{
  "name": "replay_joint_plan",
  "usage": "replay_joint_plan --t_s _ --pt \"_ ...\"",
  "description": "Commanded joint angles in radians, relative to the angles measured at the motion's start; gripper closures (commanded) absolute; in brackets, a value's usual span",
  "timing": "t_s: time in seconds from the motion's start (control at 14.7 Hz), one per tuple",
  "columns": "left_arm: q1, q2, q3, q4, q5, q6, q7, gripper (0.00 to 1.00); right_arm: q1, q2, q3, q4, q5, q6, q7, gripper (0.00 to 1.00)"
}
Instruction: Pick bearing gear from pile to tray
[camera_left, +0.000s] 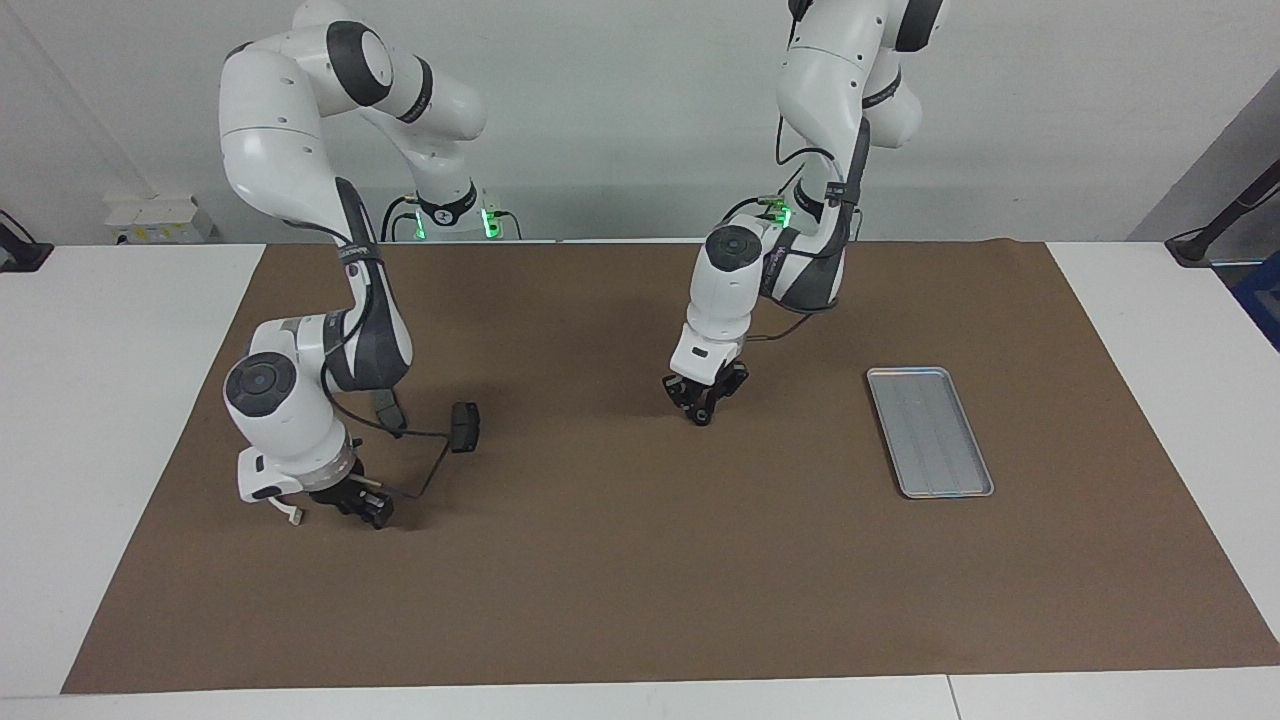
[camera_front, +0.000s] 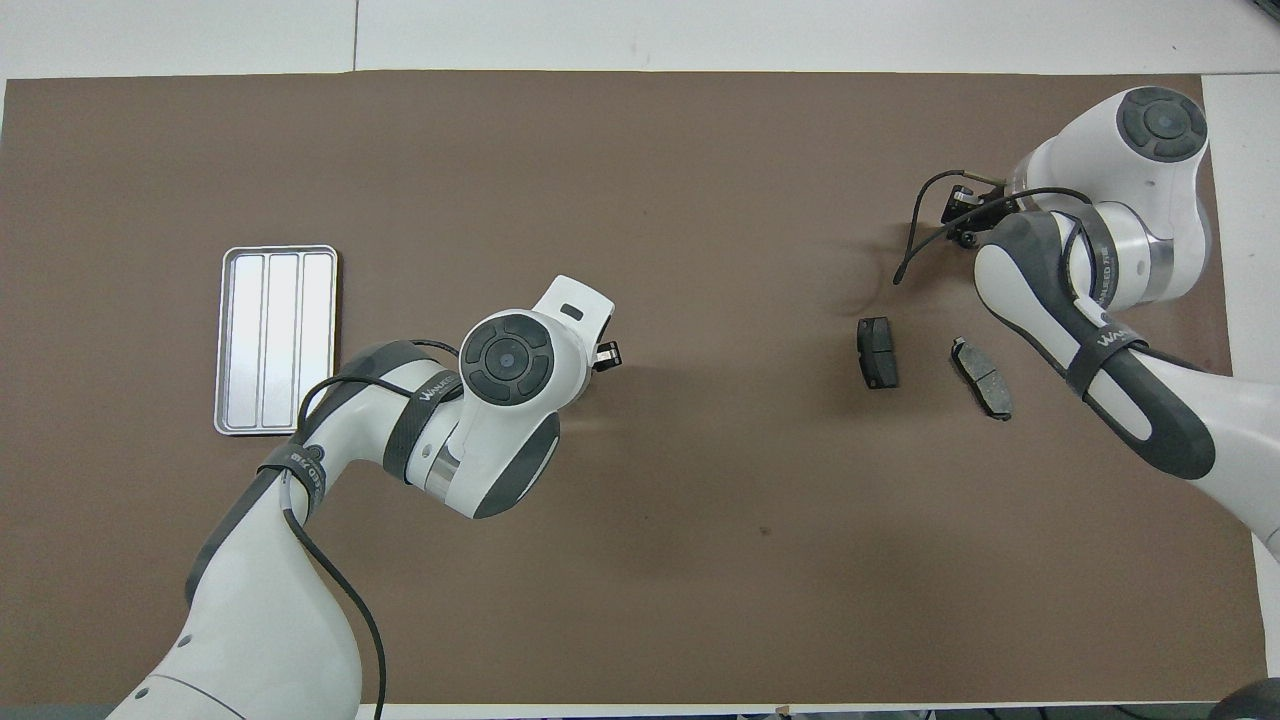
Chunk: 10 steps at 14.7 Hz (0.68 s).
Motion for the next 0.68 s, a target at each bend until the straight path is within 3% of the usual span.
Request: replay_joint_plan --t_s 0.0,0.2,0.34,0.61 --pt "0.003 -0.004 0.01 0.035 0.013 -0.052 -0.002 1.0 -0.02 0.006 0.013 -0.011 -0.02 0.009 -0.028 1.0" --pt "0.104 -0.049 0.015 0.203 0.022 -0.348 0.206 1.0 -0.019 0.006 0.015 -0.012 -0.019 -0.002 -0.028 1.0" --pt "0.237 -0.106 0.015 0.291 0.019 -0.508 0.358 1.0 -0.016 0.005 0.015 -0.007 -0.019 -0.017 -0.028 1.0" --pt "0.546 -0.203 0.018 0.28 0.017 -0.661 0.865 1.0 -0.003 -0.02 0.024 0.04 -0.02 -0.13 -0.067 1.0"
